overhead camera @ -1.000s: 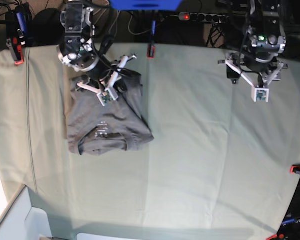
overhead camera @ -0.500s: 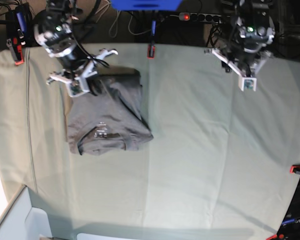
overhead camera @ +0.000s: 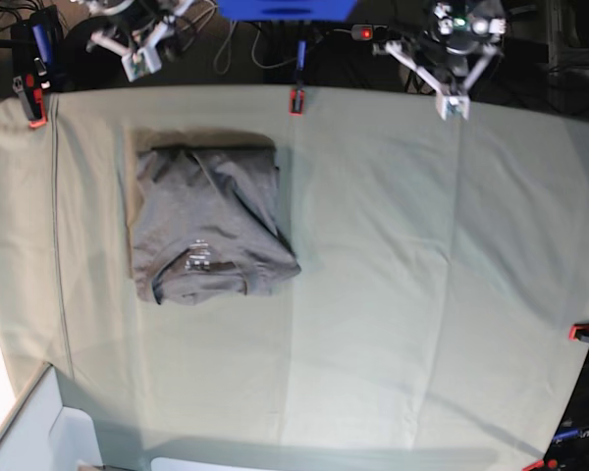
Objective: Layout the t-shirt on the table in an organized manner, then fold the t-shirt properly
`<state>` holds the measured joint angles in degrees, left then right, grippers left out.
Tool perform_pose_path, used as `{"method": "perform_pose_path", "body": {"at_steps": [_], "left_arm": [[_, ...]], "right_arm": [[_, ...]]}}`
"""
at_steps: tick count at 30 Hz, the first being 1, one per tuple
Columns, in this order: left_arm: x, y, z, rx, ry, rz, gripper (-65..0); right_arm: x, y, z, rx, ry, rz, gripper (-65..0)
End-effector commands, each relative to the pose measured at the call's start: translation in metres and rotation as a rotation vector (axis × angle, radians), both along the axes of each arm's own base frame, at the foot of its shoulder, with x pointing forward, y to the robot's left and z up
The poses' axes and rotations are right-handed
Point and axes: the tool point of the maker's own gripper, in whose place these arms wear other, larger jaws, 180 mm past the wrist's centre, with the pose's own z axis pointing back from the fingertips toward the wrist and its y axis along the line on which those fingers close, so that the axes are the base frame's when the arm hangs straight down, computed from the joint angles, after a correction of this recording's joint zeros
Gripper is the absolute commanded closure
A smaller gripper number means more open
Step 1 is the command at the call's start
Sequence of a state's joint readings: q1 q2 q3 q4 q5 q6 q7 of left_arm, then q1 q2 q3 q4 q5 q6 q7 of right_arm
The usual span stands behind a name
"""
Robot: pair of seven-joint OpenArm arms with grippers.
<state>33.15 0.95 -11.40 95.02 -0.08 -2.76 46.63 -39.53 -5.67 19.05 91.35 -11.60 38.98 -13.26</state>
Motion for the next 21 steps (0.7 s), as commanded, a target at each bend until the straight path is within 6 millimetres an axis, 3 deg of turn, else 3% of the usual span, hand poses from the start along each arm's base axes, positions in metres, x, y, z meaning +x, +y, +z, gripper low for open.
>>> {"method": "perform_pose_path", "body": {"at_steps": [1, 8, 11, 16, 19, 21], "left_arm": [[0.004, -0.003, -0.007, -0.002, 0.008, -0.001, 0.0], [-0.026, -0.018, -0.089, -0.027, 0.073, -0.024, 0.0], [-0.04, -0.023, -0.11, -0.032, 0.066, -0.057, 0.0], [-0.05, -0.02, -0.126, -0.019, 0.019, -0.124, 0.0], [-0.049, -0.018, -0.125, -0.013, 0.004, -0.128, 0.0], [-0.049, -0.017, -0.126, -0.013, 0.007, -0.125, 0.0]], "right_arm": [[-0.005, 0.005, -0.003, 0.028, 0.009, 0.016, 0.0], [-0.033, 0.016, -0.058, 0.125, 0.14, -0.024, 0.0], [-0.04, 0.018, -0.072, 0.167, 0.132, -0.066, 0.0], [-0.054, 0.003, -0.104, 0.108, 0.104, -0.228, 0.0], [-0.07, 0.009, -0.114, 0.129, 0.125, -0.258, 0.0], [-0.069, 0.012, -0.117, 0.141, 0.124, -0.273, 0.0]]}}
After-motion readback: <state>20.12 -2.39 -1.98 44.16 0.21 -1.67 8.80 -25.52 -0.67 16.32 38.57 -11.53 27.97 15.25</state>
